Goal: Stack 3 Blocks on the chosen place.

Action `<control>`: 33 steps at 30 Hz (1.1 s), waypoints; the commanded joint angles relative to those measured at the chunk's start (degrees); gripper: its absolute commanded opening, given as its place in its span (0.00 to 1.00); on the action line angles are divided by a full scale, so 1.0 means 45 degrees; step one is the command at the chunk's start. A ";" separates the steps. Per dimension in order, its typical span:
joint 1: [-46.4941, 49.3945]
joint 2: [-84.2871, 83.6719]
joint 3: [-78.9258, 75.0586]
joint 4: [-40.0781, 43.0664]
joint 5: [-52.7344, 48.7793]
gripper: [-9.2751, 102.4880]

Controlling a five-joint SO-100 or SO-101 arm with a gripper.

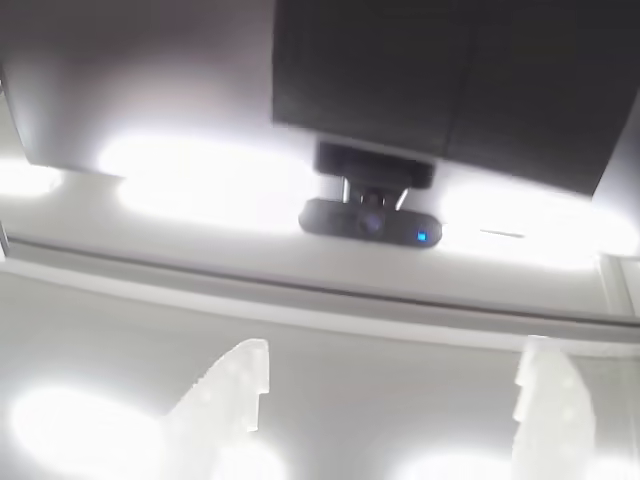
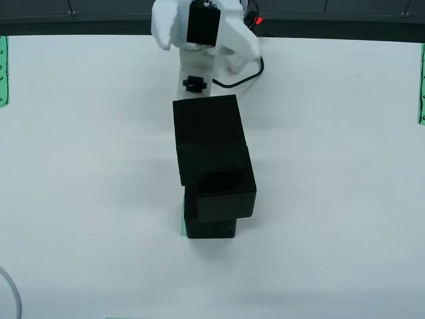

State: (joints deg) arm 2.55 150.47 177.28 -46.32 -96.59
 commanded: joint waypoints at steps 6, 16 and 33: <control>-0.0098 0.2773 0.0859 0.1074 0.2402 0.12; 0.0078 0.5645 0.0898 0.4766 0.9785 0.08; -0.0586 0.9570 0.0566 1.4668 2.0039 0.08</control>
State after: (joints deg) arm 0.35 191.51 178.59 14.41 -9.84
